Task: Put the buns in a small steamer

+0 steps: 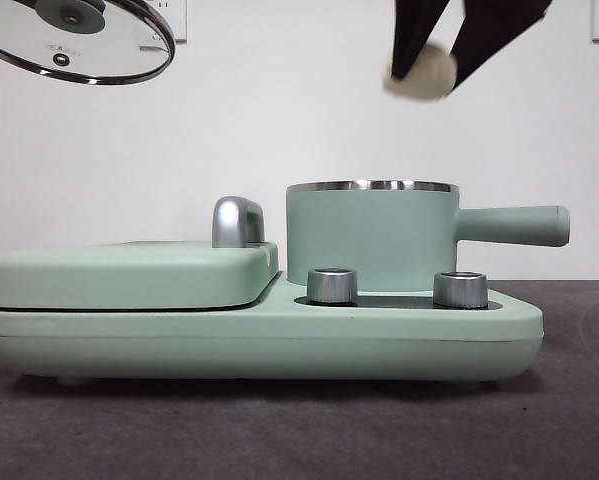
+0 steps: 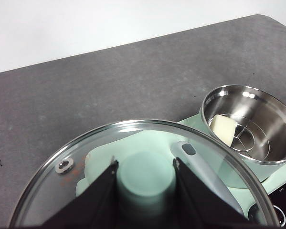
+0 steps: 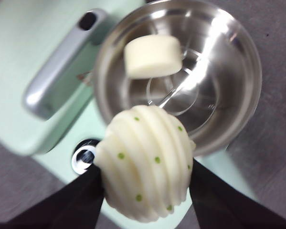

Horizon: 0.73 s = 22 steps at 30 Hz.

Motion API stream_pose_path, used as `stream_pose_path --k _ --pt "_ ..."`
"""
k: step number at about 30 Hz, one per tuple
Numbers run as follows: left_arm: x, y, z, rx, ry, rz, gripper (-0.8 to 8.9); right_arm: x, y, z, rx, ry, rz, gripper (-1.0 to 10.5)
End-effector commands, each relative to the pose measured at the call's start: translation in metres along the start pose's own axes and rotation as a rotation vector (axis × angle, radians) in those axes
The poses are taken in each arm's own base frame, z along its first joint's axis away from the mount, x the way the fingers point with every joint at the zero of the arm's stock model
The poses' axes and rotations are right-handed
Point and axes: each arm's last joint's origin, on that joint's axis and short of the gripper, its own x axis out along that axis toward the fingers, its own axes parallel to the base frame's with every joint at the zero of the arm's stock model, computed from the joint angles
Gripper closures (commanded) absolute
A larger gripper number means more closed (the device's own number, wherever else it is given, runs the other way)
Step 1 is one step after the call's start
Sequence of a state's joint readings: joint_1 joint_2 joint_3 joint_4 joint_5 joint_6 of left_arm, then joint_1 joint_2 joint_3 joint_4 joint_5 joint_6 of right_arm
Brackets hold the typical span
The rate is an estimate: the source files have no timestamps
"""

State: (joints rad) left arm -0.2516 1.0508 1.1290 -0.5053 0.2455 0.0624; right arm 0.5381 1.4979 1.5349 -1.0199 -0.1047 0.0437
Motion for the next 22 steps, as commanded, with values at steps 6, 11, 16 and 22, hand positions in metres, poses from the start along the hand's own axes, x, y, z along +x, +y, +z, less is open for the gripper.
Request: stream_pose_path --k 6,11,16,22 --pt "-0.002 -0.001 0.007 0.012 -0.041 -0.004 8.02 0.056 -0.009 0.028 -0.044 0.049 -0.005 6.9" --pt "-0.002 0.000 0.007 0.011 -0.041 -0.003 8.02 0.086 -0.013 0.029 -0.044 0.100 -0.009 6.9" --pt "-0.002 -0.001 0.007 0.011 -0.041 -0.004 8.02 0.108 -0.017 0.028 -0.040 0.145 -0.012 6.9" --pt "-0.002 0.000 0.007 0.011 -0.041 -0.003 8.02 0.124 -0.022 0.026 -0.039 0.182 -0.013 6.1"
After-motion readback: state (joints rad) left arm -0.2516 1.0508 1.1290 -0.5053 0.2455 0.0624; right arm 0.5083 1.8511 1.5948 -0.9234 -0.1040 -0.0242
